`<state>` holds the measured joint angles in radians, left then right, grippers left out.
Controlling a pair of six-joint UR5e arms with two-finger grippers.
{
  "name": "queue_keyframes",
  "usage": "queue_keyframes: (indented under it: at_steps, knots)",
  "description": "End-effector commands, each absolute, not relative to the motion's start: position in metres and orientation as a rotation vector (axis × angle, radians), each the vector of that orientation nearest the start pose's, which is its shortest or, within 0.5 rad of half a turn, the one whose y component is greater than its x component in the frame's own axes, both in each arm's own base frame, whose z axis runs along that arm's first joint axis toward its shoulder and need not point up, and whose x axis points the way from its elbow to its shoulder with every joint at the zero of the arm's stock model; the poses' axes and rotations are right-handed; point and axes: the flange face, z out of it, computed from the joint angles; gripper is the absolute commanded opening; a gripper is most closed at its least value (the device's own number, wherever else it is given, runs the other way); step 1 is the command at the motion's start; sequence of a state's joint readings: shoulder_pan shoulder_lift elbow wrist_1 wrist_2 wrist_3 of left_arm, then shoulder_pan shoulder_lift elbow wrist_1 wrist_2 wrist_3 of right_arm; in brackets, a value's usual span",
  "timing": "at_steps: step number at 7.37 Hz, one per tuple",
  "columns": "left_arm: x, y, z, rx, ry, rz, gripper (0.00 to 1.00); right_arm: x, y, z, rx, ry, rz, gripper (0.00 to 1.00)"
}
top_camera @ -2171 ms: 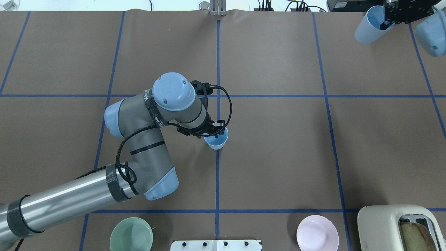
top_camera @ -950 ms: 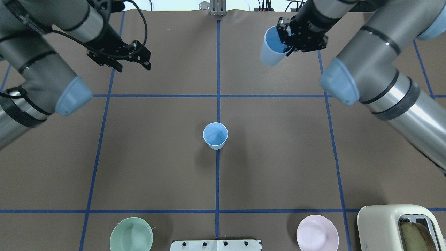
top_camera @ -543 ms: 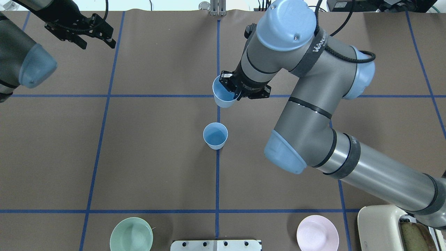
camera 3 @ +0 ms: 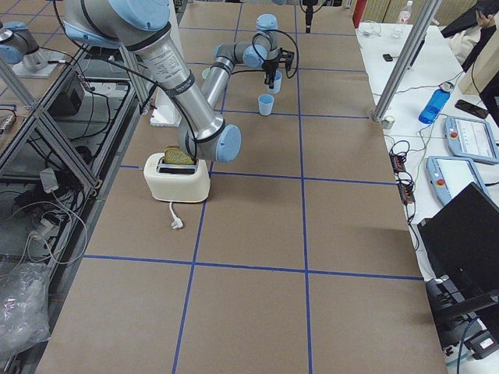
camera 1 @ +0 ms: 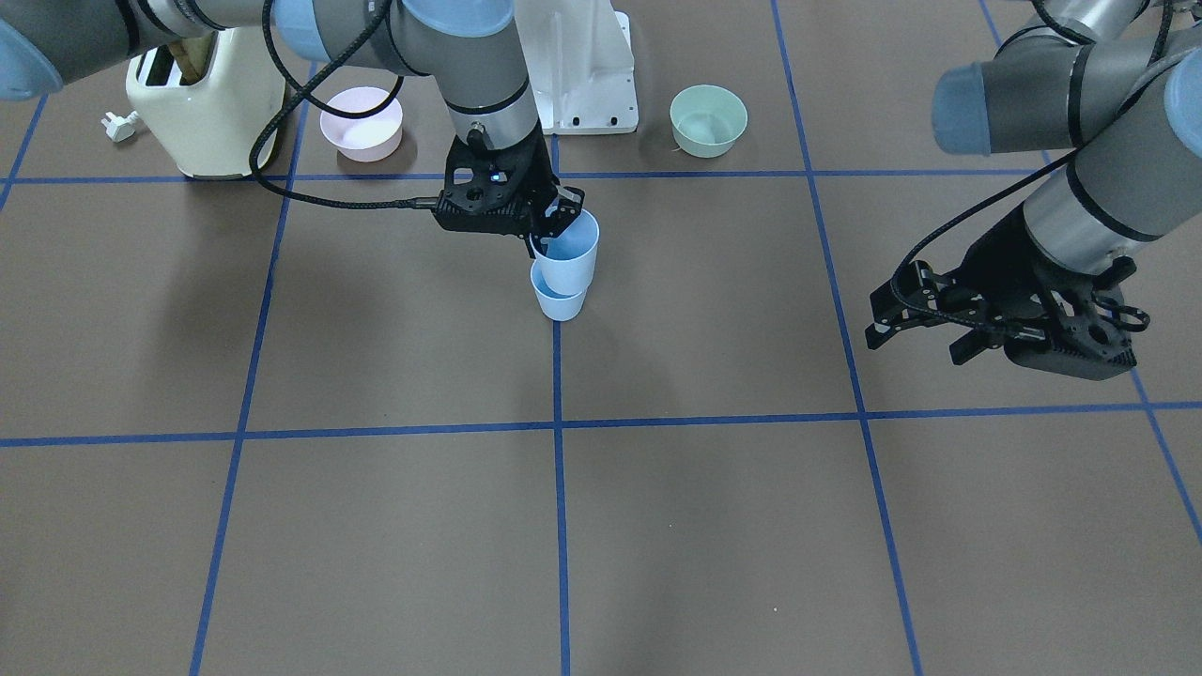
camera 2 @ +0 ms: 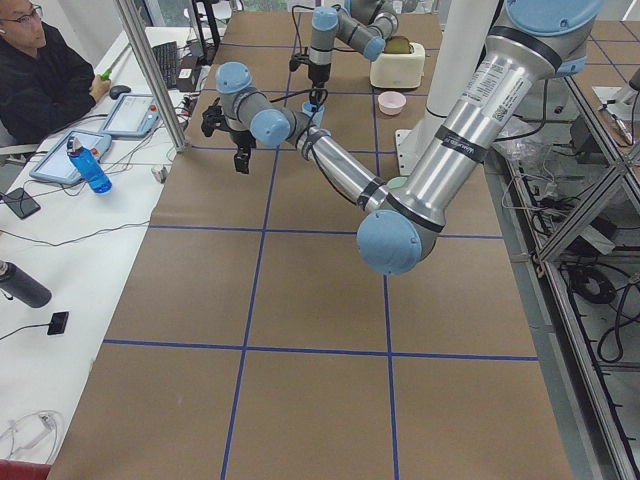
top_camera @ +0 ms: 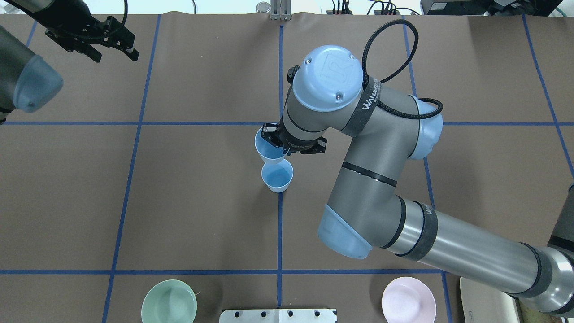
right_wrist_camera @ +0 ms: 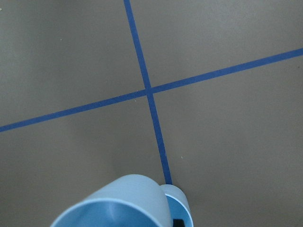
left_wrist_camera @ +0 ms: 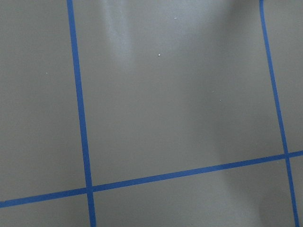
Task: Stack blue cups with both arms
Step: 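Lower the right gripper's cup into the cup at the table center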
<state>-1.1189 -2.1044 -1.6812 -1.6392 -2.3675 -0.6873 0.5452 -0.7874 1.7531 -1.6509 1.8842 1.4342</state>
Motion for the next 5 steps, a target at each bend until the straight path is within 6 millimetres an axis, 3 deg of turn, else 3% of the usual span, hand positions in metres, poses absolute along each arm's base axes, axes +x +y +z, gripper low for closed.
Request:
queue_keyframes:
  at_steps: [1,5]
  knots:
    - [0.226,-0.612,0.285,0.156,0.998,0.070,0.98,-0.528,-0.415,0.137,0.019,-0.900,0.219,0.00]
    - [0.226,-0.610,0.288,0.157,0.994,0.069,0.98,-0.531,-0.412,0.149,0.025,-0.884,0.211,0.00]
